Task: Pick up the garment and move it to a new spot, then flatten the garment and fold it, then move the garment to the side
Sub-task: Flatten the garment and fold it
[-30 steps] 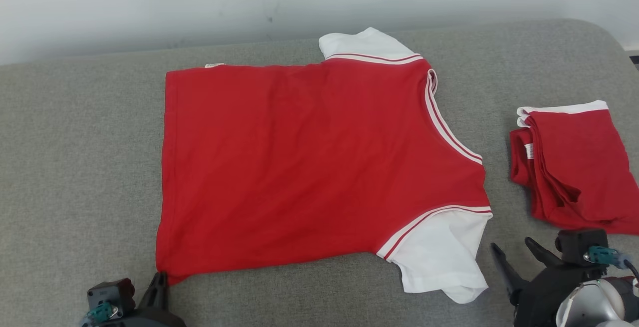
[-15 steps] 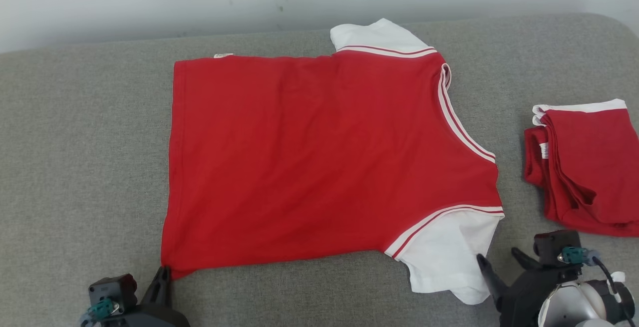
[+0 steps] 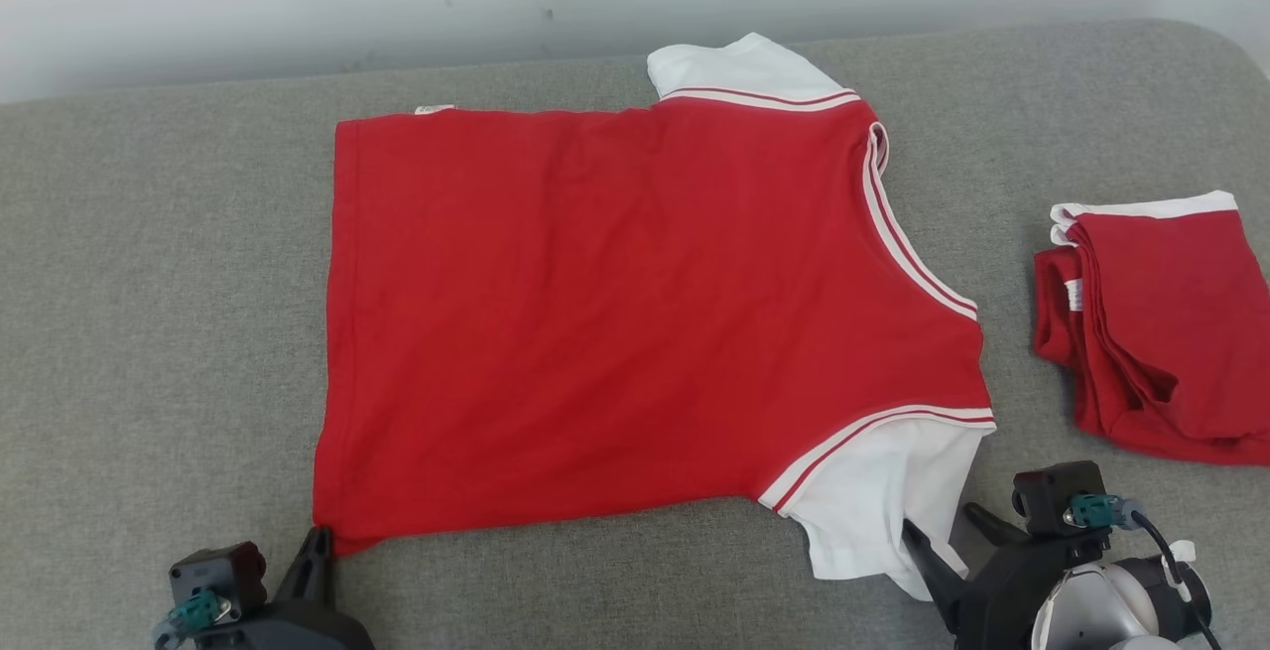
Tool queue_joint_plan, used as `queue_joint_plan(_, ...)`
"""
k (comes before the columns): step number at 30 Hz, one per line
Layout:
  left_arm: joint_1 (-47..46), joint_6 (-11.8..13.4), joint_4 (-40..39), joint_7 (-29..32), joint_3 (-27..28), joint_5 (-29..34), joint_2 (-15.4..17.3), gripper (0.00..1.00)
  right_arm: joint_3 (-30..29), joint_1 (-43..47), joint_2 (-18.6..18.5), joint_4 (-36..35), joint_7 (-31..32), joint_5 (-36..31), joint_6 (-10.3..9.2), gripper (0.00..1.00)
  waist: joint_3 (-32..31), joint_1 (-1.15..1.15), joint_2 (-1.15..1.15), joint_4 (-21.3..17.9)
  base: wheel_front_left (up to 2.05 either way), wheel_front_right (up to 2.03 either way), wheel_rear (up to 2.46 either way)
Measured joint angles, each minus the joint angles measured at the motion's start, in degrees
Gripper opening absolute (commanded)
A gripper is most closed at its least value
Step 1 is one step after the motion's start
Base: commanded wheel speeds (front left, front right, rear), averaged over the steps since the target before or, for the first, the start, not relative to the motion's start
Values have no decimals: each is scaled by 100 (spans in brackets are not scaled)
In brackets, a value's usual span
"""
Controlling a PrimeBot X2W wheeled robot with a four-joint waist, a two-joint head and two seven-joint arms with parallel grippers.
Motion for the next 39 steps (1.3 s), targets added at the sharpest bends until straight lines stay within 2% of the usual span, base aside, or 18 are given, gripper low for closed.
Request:
queue_joint_plan(5,-2,-1,16,0,4,-18,1,0,35,17,23,4,140,140,32,100,-7,0,0,-1,0,0,0)
queue_joint_plan(6,-2,-1,19,0,7,-27,1,0,20,21,24,8,141,141,31,91,-9,0,0,-1,0,0,0)
queue_joint_plan(7,-2,-1,22,0,10,-35,1,0,3,27,24,15,159,142,24,91,-11,0,0,-1,0,0,0)
queue_joint_plan(8,-2,-1,25,0,11,-35,1,0,-14,29,23,23,181,143,24,69,-12,0,0,-2,0,0,0)
queue_joint_plan(9,-2,-1,30,0,12,-36,1,0,-31,29,23,30,183,148,20,62,-14,0,0,-4,0,0,0)
queue_joint_plan(11,-3,-1,37,0,15,-40,2,0,-64,33,20,45,191,151,-9,61,-19,0,0,-8,0,0,0)
queue_joint_plan(14,-3,-8,49,0,20,-42,3,0,-105,36,13,63,215,157,-49,45,-28,0,0,-18,0,0,0)
queue_joint_plan(19,-3,-10,74,0,25,-51,11,0,-68,22,33,89,237,156,-59,40,-44,0,0,-39,0,0,0)
queue_joint_plan(20,-4,-12,79,0,25,-51,13,0,-59,21,44,89,238,155,-59,33,-47,0,0,-42,0,0,0)
queue_joint_plan(22,-6,-13,89,0,25,-63,16,0,-43,16,51,87,238,154,-59,0,-53,0,0,-47,0,0,0)
queue_joint_plan(30,-12,-59,104,-10,42,-94,41,0,-293,68,-151,-109,180,127,-111,0,-85,0,0,-50,0,0,0)
queue_joint_plan(39,107,-63,46,-16,253,-182,100,0,-510,613,-360,-445,245,122,-156,0,-154,0,0,-79,0,0,0)
